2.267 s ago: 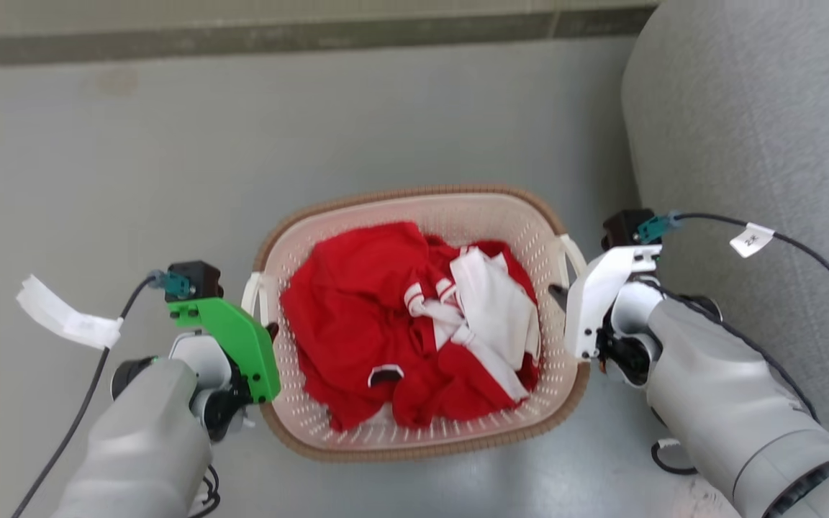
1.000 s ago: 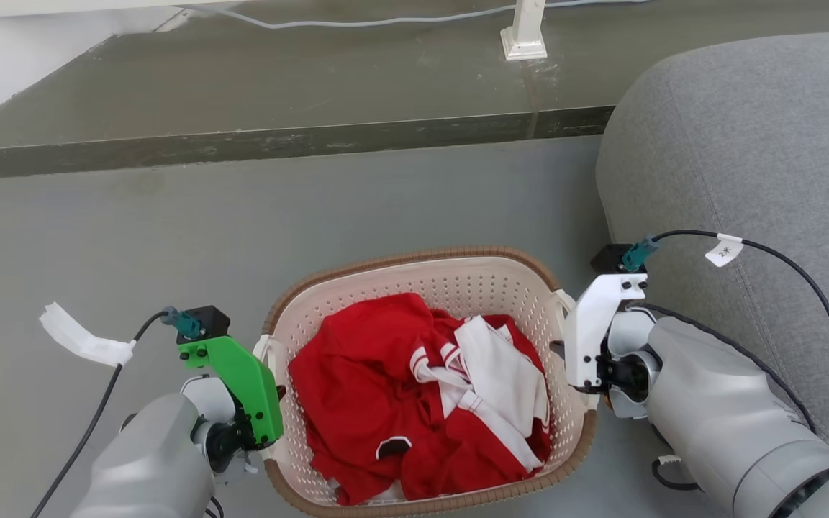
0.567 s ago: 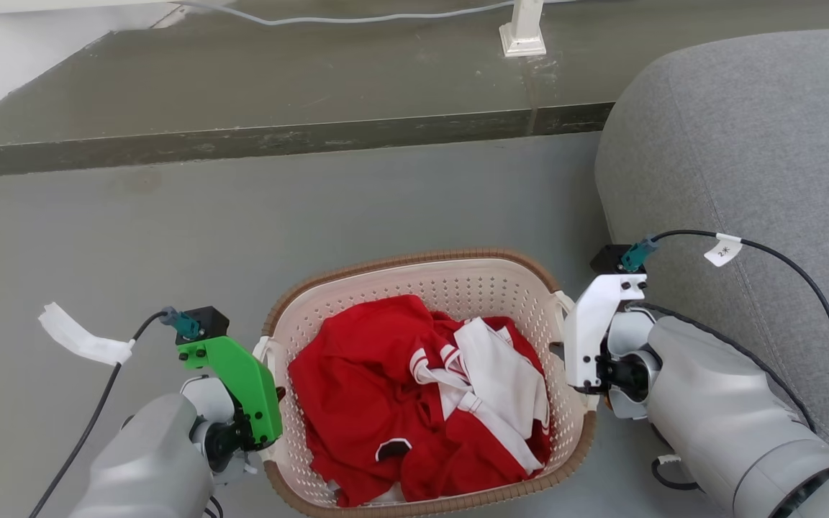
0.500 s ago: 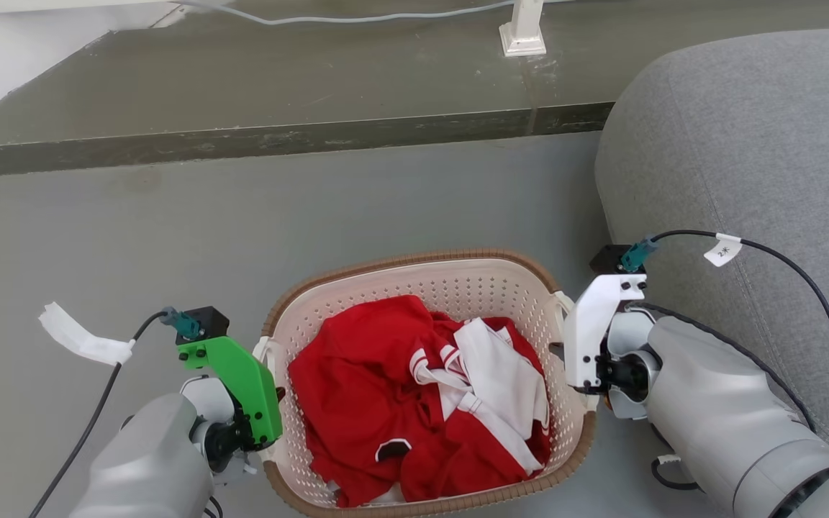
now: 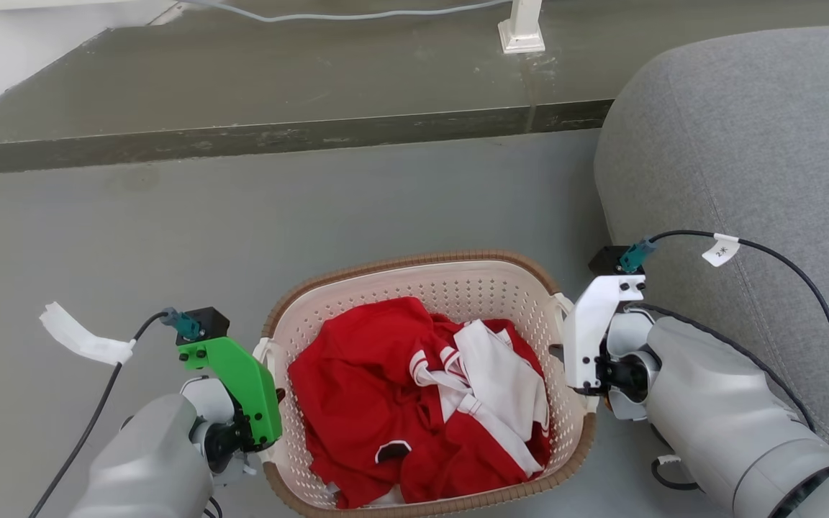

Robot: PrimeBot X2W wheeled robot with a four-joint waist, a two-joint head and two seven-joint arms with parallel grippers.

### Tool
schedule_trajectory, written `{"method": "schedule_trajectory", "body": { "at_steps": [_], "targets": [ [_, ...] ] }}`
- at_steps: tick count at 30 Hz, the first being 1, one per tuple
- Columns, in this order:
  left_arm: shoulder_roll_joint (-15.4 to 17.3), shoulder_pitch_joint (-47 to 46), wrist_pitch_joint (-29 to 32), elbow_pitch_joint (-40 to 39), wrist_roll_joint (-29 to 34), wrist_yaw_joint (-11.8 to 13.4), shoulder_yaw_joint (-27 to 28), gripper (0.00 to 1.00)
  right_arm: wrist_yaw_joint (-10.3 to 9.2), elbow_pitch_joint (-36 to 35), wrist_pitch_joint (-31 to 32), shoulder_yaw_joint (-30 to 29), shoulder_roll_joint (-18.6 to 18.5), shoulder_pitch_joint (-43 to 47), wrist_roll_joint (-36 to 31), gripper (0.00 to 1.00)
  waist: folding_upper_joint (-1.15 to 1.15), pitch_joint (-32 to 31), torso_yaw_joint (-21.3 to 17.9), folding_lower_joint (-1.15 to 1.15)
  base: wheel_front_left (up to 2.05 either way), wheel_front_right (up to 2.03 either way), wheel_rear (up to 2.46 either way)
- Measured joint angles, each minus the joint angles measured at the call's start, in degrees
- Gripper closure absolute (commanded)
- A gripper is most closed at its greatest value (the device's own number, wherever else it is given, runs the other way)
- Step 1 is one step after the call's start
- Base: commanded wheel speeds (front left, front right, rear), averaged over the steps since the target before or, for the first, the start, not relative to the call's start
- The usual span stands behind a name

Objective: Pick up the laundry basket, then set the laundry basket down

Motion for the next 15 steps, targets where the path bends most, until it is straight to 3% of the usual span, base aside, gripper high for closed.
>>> {"method": "schedule_trajectory", "body": {
  "at_steps": [15],
  "targets": [
    [0.2,-1.9,-0.3,0.3,0.0,0.0,-0.5,1.0,0.0,0.0,-0.1,0.4,-0.1,-1.5,0.5,1.0,0.0,2.2,0.0,0.0,0.0,0.0,0.0]
  ]
}}
